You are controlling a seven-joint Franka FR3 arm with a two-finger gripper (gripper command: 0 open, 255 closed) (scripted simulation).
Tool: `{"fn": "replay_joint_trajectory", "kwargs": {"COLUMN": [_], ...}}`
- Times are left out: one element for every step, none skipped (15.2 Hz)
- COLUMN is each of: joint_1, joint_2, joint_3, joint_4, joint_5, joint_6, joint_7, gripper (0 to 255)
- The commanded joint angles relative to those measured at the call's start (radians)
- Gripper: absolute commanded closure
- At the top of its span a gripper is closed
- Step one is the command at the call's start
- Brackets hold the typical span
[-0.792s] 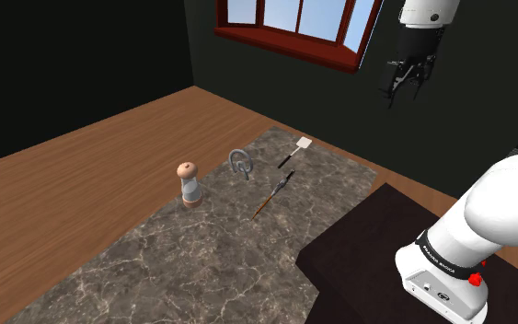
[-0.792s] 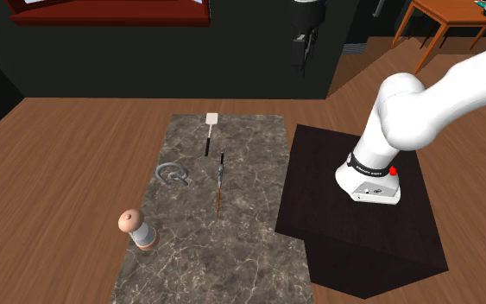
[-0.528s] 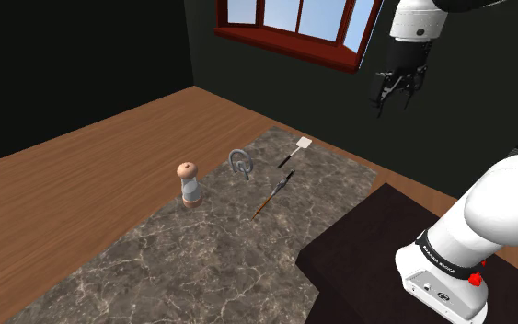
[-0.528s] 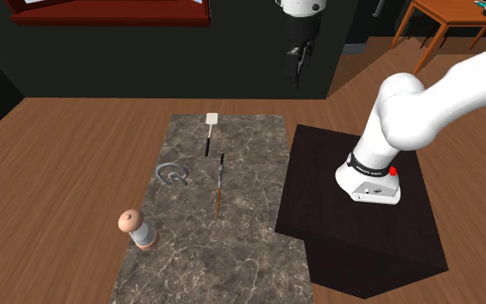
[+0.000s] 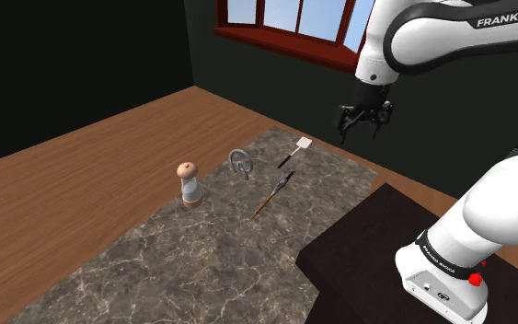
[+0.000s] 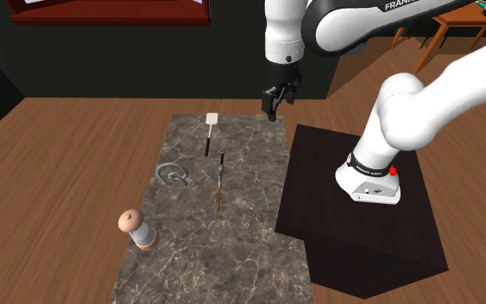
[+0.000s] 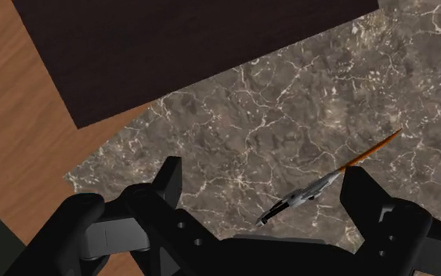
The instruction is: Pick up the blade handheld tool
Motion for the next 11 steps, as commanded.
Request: {"fn": "replay_joint_trajectory", "kwargs": {"joint_1": [-0.006,-0.009,-0.013,-0.018,-0.024,-0.031,-0.039,-0.048,-0.058,-0.071,-0.084], "joint_2": [0.042,0.069,0.098,0.130,0.164,0.201,0.239,0.280,0.322,0.366,0.411], "joint_3": [0.036,0.054,0.072,0.090,0.108,0.127,0.145,0.164,0.182,0.201,0.219], "joint_4": [-0.036,-0.047,-0.056,-0.063,-0.068,-0.071,-0.072,-0.071,-0.067,-0.062,-0.055], "joint_5": [0.023,0.033,0.041,0.048,0.053,0.056,0.057,0.055,0.050,0.041,0.027], "joint_6": [0.095,0.140,0.185,0.231,0.277,0.323,0.370,0.416,0.461,0.506,0.550], "joint_7": [0.072,0.106,0.141,0.176,0.211,0.247,0.284,0.322,0.362,0.404,0.448], "gripper": [0,0,0,0,0,0,0,0,0,0,0]}}
